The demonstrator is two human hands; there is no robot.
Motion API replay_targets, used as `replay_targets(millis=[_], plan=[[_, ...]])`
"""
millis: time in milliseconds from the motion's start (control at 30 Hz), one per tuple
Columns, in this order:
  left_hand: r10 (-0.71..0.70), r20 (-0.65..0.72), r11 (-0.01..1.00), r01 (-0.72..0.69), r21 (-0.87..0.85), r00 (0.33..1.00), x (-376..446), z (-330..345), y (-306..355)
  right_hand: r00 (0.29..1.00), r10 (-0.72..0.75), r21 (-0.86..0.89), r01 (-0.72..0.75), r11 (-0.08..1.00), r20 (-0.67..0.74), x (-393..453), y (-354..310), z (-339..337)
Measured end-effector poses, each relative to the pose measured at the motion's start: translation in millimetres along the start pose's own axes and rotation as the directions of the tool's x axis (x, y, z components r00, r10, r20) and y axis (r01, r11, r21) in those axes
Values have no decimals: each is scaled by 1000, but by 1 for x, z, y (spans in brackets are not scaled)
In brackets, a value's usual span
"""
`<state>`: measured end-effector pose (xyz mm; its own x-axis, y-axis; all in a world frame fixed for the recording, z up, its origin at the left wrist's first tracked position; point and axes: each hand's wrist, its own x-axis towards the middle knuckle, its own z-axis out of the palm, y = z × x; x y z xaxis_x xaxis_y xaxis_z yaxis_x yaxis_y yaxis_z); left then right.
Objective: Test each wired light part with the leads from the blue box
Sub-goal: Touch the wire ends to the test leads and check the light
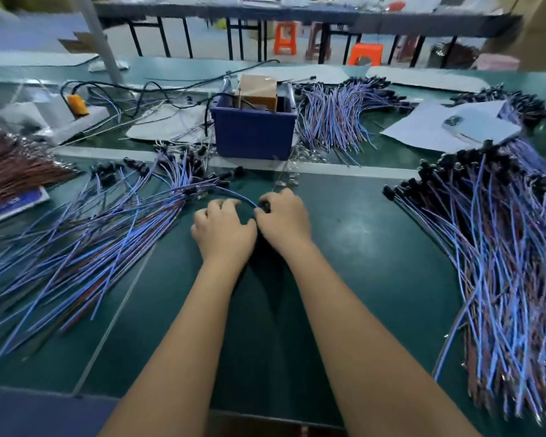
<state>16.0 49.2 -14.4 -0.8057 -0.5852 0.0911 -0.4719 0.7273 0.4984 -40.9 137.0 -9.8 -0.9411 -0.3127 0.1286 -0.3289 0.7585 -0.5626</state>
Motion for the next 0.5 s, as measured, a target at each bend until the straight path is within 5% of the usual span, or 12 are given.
replay_targets(millis=[200,500], plan=[[22,-66,985,-33,-172,998,17,4,4,992,-95,-42,92,995,-87,-4,9,11],[73,-12,954,-73,-290,997,23,7,2,991,-15,211,43,977,-133,-4,15,8]])
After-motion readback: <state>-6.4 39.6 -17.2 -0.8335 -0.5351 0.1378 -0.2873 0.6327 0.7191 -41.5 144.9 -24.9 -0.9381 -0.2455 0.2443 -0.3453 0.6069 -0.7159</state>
